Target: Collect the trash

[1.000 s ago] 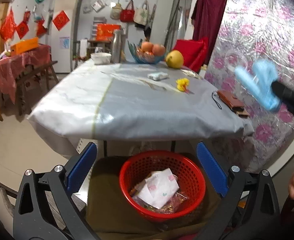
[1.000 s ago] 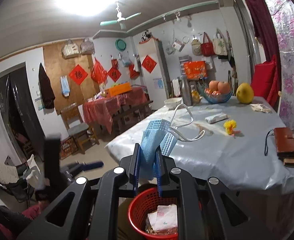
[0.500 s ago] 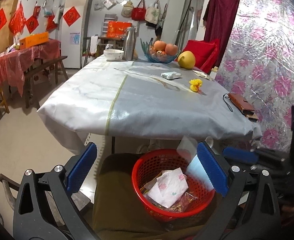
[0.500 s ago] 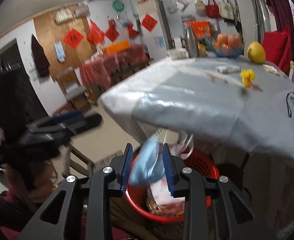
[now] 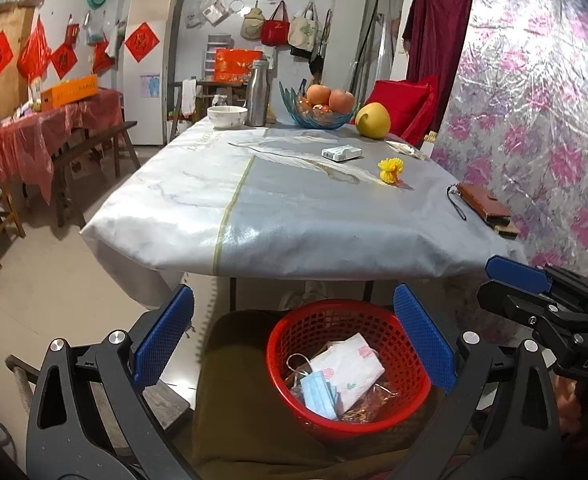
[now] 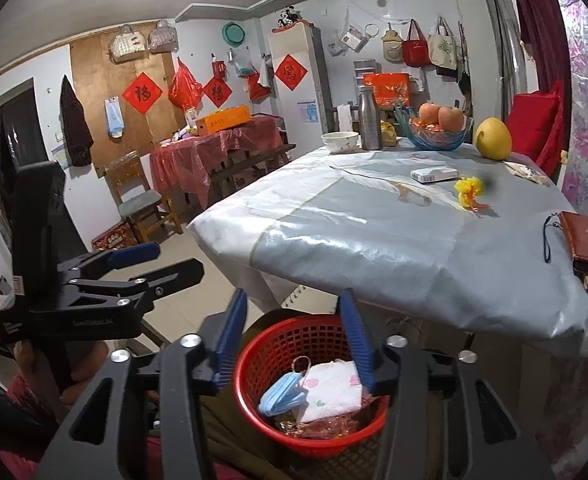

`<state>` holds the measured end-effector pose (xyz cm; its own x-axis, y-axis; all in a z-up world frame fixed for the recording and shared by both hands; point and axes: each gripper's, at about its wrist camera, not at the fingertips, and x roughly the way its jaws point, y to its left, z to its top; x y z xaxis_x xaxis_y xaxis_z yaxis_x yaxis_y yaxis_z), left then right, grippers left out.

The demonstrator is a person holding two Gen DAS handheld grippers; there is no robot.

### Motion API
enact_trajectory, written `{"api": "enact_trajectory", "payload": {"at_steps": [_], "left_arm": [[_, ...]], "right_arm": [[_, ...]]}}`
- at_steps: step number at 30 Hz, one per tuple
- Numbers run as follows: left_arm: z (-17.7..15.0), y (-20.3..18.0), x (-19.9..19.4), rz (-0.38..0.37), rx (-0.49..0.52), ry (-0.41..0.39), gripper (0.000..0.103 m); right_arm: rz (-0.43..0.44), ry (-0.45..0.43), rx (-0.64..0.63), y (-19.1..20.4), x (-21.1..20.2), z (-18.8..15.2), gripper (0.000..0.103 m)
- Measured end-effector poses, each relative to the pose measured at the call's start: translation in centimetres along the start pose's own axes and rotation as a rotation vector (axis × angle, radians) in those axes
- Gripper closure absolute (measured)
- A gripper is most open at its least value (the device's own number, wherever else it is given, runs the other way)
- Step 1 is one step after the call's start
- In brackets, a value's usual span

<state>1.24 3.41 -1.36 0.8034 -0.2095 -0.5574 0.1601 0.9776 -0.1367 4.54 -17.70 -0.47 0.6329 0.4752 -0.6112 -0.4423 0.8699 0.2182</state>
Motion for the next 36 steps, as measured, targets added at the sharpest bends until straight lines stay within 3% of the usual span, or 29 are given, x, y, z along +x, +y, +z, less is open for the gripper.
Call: {"api": "enact_trajectory", "payload": {"at_steps": [10, 23, 36], "left_arm": [[-0.1, -0.1, 0.6, 0.050, 0.022, 0.020, 0.007], [-0.2, -0.1, 1.1, 0.059, 0.027, 0.030, 0.007], [1.3, 1.2, 4.5, 0.080, 0.006, 0.070, 0.007]], "right_arm": [[-0.041, -0.016, 0.016, -1.0, -0.6, 0.0, 0.038], [-0.049, -0.034, 0.029, -1.4, -0.9, 0.4, 0.033], [-0.067, -0.002, 0.068, -3.9, 1.5, 1.9, 0.028]]}}
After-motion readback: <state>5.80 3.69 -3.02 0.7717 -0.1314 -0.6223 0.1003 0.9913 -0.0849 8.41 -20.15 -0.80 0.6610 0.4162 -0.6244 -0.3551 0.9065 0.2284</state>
